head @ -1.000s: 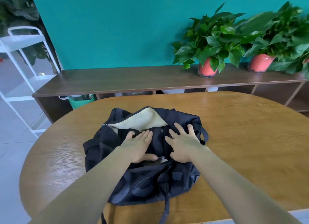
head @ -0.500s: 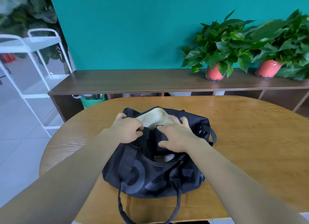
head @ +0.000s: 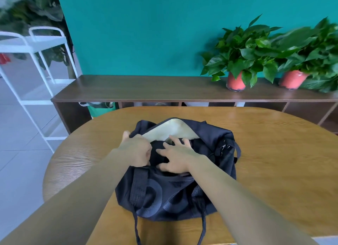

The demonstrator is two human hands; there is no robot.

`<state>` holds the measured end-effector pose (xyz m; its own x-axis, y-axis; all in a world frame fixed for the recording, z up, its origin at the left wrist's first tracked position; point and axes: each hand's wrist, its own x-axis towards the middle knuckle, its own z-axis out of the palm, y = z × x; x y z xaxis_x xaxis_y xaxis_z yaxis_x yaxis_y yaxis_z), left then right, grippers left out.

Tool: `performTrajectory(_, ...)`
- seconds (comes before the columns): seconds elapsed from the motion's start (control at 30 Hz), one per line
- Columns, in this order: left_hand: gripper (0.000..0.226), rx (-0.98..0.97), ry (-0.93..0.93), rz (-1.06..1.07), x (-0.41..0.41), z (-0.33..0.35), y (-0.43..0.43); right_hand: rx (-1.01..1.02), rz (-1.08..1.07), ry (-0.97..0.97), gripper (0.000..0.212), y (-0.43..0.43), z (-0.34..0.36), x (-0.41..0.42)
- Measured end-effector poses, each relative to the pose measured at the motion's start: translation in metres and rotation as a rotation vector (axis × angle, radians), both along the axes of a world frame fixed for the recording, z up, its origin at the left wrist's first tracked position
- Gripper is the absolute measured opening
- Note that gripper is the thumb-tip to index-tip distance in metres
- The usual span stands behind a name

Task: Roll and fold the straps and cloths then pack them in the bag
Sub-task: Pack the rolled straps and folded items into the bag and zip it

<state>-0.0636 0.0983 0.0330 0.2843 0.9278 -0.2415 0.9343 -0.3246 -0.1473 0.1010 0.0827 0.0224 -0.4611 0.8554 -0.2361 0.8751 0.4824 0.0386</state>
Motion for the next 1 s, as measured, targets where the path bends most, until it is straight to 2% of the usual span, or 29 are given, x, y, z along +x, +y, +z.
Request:
performTrajectory(0.07, 0.02, 0.087, -0.075, -0.013, -0.003, -0.002, 0.0, -0.006, -0.027, 0.027, 0.056, 0.002, 0.0, -0.002)
performTrajectory(0.2, 0.058, 0.102, -0.094, -0.072, -0.004, -0.006, 0.0, 0.016, -0.007, -0.063, 0.052, 0.003, -0.004, -0.003)
performTrajectory(0.33, 0.053, 0.046, -0.114, -0.05, -0.004, -0.017, 0.001, 0.075, 0.022, -0.146, 0.051, 0.002, -0.011, -0.008)
performTrajectory(0.5, 0.05, 0.066, -0.156, -0.032, -0.006, -0.017, -0.002, 0.088, 0.016, -0.158, 0.052, 0.001, -0.013, -0.01)
performTrajectory(0.6, 0.037, 0.183, -0.297, 0.013, -0.009, -0.006, -0.008, 0.106, -0.022, 0.015, 0.05, -0.004, -0.002, -0.001)
performTrajectory(0.67, 0.029, 0.298, -0.427, 0.1, -0.012, 0.003, -0.011, 0.177, -0.077, 0.177, 0.041, -0.007, 0.012, 0.013)
performTrajectory(0.73, 0.03, 0.334, -0.504, 0.216, -0.012, 0.012, -0.013, 0.283, -0.158, 0.235, 0.032, -0.009, 0.025, 0.033)
performTrajectory(0.87, 0.041, 0.267, -0.399, 0.286, -0.006, 0.023, -0.017, 0.383, -0.367, 0.144, 0.024, -0.017, 0.034, 0.076)
performTrajectory(1.0, 0.037, 0.234, -0.321, 0.36, 0.0, 0.026, -0.018, 0.387, -0.601, -0.008, 0.012, -0.026, 0.032, 0.103)
